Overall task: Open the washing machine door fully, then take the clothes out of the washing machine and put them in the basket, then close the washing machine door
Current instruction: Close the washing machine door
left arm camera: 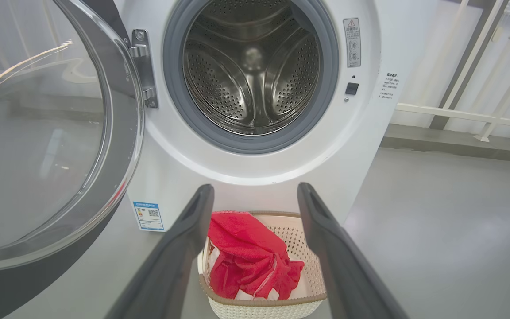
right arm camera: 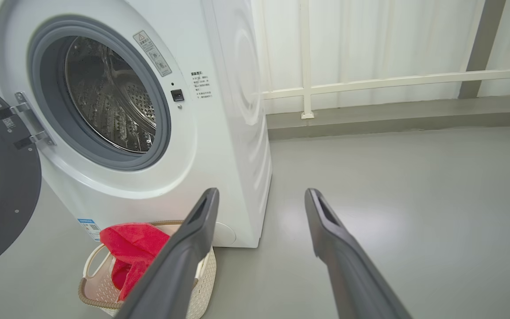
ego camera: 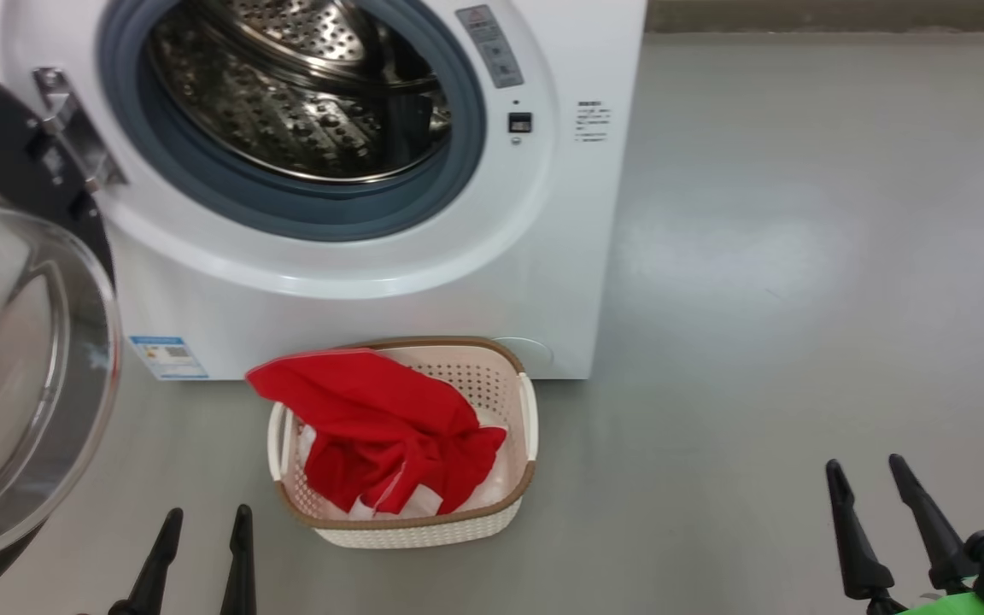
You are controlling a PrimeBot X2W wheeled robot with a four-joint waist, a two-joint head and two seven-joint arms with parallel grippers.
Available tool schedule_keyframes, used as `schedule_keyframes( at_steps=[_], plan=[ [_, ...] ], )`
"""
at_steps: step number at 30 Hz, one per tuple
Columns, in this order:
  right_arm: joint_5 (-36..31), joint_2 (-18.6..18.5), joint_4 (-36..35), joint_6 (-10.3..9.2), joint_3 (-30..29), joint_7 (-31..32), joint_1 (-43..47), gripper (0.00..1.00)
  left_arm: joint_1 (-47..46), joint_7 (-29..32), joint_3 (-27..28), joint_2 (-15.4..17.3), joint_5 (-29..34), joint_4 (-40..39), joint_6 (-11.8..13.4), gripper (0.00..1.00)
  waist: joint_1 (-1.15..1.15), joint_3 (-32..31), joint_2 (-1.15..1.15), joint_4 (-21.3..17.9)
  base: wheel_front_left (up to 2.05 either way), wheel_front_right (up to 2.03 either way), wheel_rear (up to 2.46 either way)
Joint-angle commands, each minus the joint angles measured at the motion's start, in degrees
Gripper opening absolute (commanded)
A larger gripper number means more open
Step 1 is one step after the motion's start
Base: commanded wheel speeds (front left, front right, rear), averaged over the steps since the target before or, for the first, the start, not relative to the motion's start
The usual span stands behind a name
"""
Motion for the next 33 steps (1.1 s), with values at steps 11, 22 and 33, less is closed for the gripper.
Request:
schedule_keyframes(
  at_steps=[11,22,33],
  plan=[
    [-0.3,-3.6,0.2,0.37,6.4,-0.4,-4.7,1.0,1.1,-0.7,-0.1,0.2,-3.0,-0.2,2.3,1.0,0.0,-1.0,0.0,10.2,0.0,0.0,0.0],
    [0.2,-4.6,1.7,0.37,10.9,-0.4,-6.1,1.0,2.6,-0.7,-1.6,0.2,-3.8,-0.2,3.5,1.0,0.0,-2.4,0.0,17.9,0.0,0.0,0.0],
    [0.7,-4.7,2.1,0.37,12.7,-0.4,-6.1,1.0,3.8,-0.7,-2.5,0.2,-4.6,-1.1,4.7,1.0,0.0,-2.9,0.0,22.7,0.0,0.0,0.0]
  ],
)
